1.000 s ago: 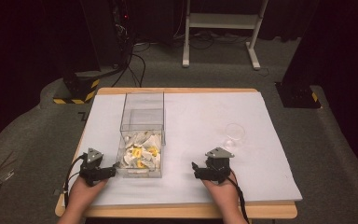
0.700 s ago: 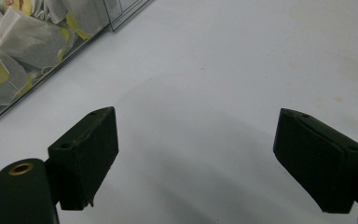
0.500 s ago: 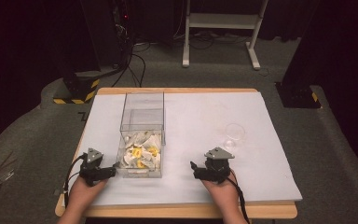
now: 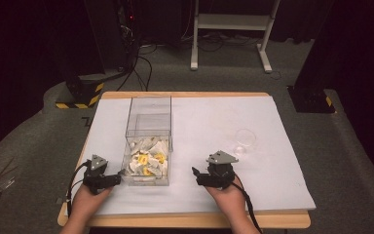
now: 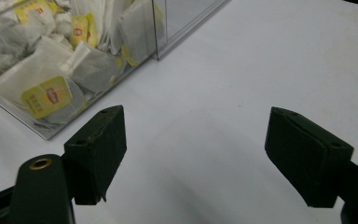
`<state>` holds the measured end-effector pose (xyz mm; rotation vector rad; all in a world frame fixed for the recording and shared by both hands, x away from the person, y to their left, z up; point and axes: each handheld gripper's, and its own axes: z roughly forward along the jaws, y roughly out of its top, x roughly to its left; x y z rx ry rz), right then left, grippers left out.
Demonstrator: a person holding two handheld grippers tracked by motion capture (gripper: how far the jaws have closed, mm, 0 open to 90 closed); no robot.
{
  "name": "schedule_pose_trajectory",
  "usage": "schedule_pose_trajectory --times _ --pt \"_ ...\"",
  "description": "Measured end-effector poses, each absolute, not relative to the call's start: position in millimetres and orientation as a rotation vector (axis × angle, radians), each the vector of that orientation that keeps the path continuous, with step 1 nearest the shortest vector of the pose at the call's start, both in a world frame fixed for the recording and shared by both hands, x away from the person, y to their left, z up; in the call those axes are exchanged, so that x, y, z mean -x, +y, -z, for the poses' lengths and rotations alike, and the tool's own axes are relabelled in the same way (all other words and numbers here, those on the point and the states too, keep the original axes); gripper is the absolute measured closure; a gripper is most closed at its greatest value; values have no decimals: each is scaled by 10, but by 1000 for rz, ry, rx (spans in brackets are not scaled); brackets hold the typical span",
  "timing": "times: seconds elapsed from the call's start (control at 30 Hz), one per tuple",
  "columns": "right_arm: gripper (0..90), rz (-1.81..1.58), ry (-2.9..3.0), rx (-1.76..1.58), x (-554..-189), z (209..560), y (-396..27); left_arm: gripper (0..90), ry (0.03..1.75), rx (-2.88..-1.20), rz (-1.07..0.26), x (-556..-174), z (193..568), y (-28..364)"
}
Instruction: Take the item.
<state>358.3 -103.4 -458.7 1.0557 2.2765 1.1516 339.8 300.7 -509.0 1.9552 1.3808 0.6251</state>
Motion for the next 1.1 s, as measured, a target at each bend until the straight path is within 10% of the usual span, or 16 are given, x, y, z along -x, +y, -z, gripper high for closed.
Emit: schedule_pose_trajectory --times 1.1 --pt "302 -1245 2295 -949 -3619 4251 -690 219 1381 -1956 -625 -3398 5090 3007"
